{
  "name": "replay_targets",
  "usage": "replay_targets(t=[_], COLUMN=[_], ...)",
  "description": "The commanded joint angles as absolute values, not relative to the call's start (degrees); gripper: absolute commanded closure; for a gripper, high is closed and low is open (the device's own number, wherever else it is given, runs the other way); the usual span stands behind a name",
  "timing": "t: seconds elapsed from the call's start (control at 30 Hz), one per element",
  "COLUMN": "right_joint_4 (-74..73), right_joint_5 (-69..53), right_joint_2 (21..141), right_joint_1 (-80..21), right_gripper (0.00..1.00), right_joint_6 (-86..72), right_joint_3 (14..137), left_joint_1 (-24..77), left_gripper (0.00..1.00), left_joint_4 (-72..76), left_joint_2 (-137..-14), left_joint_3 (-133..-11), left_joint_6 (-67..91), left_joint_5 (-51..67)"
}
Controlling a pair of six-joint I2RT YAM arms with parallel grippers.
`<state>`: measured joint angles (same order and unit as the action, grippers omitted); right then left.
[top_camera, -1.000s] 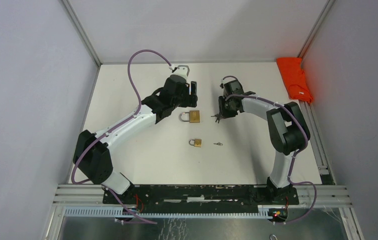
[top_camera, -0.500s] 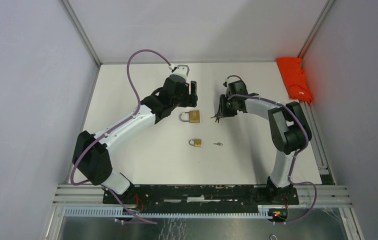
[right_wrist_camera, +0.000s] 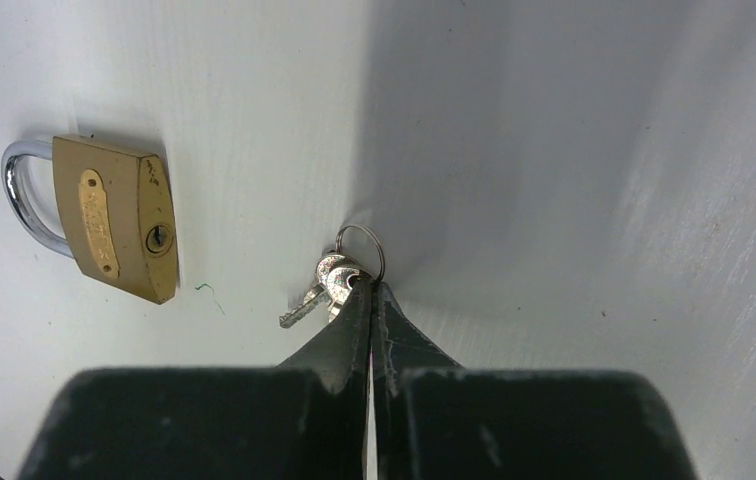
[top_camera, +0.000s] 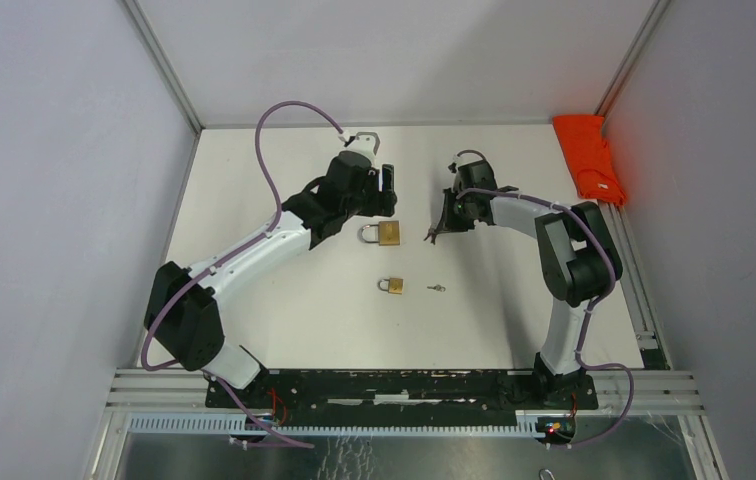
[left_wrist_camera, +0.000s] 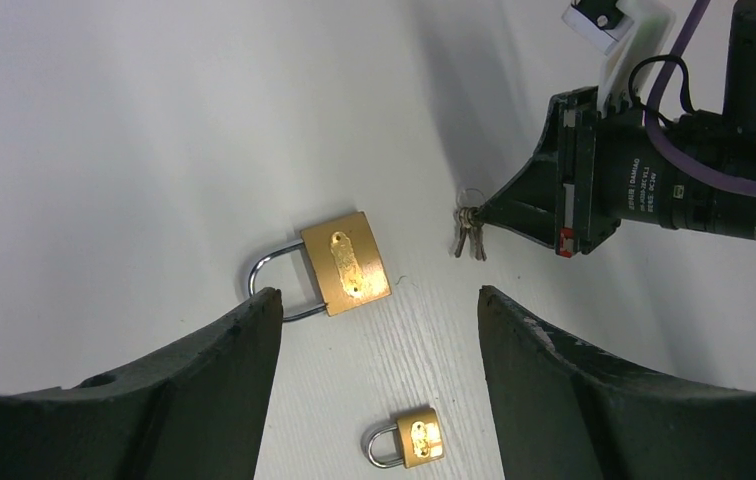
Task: Unlock with the key
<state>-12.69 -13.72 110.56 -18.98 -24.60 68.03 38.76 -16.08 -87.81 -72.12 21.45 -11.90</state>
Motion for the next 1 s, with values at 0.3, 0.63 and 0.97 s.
replay_targets(t=[0.3, 0.63, 0.97], right_joint_4=[-7.2, -11.4, -10.9], right_joint_5=[-13.5, -12.7, -15.4], right_joint_2=[96.4, 93.9, 104.3], right_joint_1=[-18.9, -18.9, -18.9], right_gripper=[1.0, 0.9, 0.69], right_joint_6=[-19.0, -15.5, -17.7], right_joint_3=[62.0, 61.7, 65.5], left_joint_1=[39.1, 39.1, 39.1], left_gripper=[0.35, 0.41, 0.39], left_joint_4=[-2.1, 5.8, 3.3], left_joint_2=[-85.7, -87.8, -86.2], left_joint_3=[-65.0, -62.2, -62.5], left_joint_6=[20.6, 20.9, 20.9], left_joint_5=[-0.7, 5.9, 3.4])
